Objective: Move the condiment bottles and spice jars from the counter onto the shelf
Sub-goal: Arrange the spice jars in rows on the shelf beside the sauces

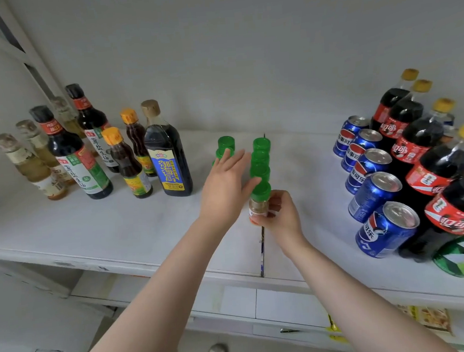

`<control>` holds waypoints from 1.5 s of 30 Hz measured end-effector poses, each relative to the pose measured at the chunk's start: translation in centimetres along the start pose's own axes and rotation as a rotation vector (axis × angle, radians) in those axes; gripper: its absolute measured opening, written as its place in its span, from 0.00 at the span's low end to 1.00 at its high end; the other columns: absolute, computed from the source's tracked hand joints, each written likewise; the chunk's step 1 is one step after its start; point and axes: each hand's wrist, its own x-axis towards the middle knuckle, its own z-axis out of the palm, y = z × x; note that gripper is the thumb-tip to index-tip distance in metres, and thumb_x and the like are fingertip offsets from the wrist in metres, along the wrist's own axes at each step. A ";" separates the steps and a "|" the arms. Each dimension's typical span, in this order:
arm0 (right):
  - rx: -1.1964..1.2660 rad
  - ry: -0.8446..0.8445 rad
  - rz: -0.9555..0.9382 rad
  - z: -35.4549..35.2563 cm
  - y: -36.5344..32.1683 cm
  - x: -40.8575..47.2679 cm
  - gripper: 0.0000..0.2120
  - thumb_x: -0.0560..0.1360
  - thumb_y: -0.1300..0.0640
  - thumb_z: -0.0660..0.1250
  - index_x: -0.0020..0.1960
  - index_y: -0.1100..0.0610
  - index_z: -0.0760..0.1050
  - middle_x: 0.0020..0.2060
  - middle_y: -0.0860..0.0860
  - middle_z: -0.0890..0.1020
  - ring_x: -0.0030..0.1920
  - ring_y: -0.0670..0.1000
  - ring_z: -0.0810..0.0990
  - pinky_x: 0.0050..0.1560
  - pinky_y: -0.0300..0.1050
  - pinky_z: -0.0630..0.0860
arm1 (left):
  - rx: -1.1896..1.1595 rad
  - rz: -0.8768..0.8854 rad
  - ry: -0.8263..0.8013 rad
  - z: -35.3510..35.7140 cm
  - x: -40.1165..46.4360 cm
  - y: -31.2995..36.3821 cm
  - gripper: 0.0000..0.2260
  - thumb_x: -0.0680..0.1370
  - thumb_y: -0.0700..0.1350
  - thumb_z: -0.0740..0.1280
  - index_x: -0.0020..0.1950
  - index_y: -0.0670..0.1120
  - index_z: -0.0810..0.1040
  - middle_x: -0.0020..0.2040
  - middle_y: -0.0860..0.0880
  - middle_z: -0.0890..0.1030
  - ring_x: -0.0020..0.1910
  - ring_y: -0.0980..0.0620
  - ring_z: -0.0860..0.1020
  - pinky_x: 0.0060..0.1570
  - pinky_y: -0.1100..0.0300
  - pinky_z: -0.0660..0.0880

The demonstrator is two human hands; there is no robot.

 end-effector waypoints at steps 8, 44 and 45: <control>-0.083 0.047 -0.021 0.7 0.1 0.5 0.32 0.64 0.65 0.77 0.62 0.54 0.65 0.42 0.47 0.78 0.40 0.45 0.79 0.45 0.40 0.77 | 0.377 0.120 -0.283 1.1 2.4 -0.6 0.27 0.82 0.57 0.53 0.78 0.47 0.55 0.79 0.50 0.57 0.79 0.47 0.48 0.75 0.49 0.40; 0.065 -0.120 0.050 0.8 0.0 2.1 0.43 0.62 0.69 0.76 0.73 0.57 0.63 0.60 0.52 0.77 0.57 0.52 0.80 0.60 0.54 0.77 | 0.424 0.183 -0.427 2.3 4.9 -2.2 0.26 0.84 0.53 0.48 0.79 0.44 0.49 0.80 0.46 0.51 0.79 0.49 0.51 0.76 0.46 0.41; 0.063 -0.142 0.043 0.5 -0.2 2.0 0.42 0.65 0.71 0.75 0.74 0.57 0.62 0.63 0.51 0.76 0.60 0.52 0.78 0.61 0.49 0.77 | 0.407 0.172 -0.423 2.3 4.9 -2.2 0.26 0.84 0.53 0.48 0.79 0.44 0.49 0.80 0.46 0.51 0.79 0.49 0.50 0.76 0.47 0.41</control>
